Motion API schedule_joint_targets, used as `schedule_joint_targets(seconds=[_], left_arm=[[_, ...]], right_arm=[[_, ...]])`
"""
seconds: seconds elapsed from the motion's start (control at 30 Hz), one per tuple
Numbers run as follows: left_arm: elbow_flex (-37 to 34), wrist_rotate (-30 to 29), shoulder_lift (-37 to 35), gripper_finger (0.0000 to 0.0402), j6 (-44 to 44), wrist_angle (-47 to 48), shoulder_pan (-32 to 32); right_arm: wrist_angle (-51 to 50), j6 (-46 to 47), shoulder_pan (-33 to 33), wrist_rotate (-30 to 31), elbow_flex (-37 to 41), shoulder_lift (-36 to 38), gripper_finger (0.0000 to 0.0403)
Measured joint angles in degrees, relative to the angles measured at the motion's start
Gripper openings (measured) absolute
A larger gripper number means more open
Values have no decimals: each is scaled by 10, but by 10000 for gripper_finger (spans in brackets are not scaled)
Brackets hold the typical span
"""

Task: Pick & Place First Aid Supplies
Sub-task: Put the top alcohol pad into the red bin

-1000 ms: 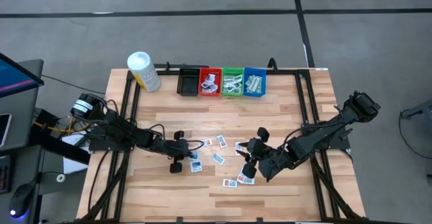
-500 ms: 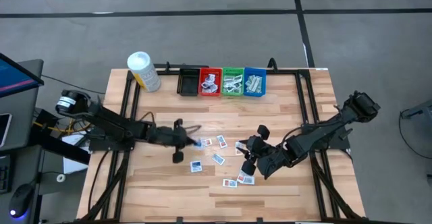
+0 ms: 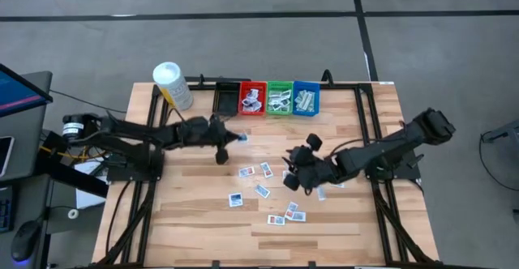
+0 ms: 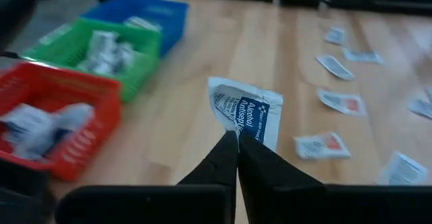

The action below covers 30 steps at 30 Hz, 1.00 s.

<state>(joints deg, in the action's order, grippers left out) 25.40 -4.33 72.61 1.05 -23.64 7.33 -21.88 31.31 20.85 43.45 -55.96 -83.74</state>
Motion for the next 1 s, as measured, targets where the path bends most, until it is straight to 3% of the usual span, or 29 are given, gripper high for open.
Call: schedule_joint_targets(seconds=[0.27, 0.47, 1.0], left_arm=[[48, 66, 1, 8, 68, 0, 129], [96, 123, 45, 12, 99, -1, 207], [241, 143, 261, 16, 112, 0, 282]], right_arm=[[0, -19, -79, -1, 0, 0, 118], [0, -19, -120, -1, 0, 0, 118], [1, -17, -147, -15, 0, 0, 118]])
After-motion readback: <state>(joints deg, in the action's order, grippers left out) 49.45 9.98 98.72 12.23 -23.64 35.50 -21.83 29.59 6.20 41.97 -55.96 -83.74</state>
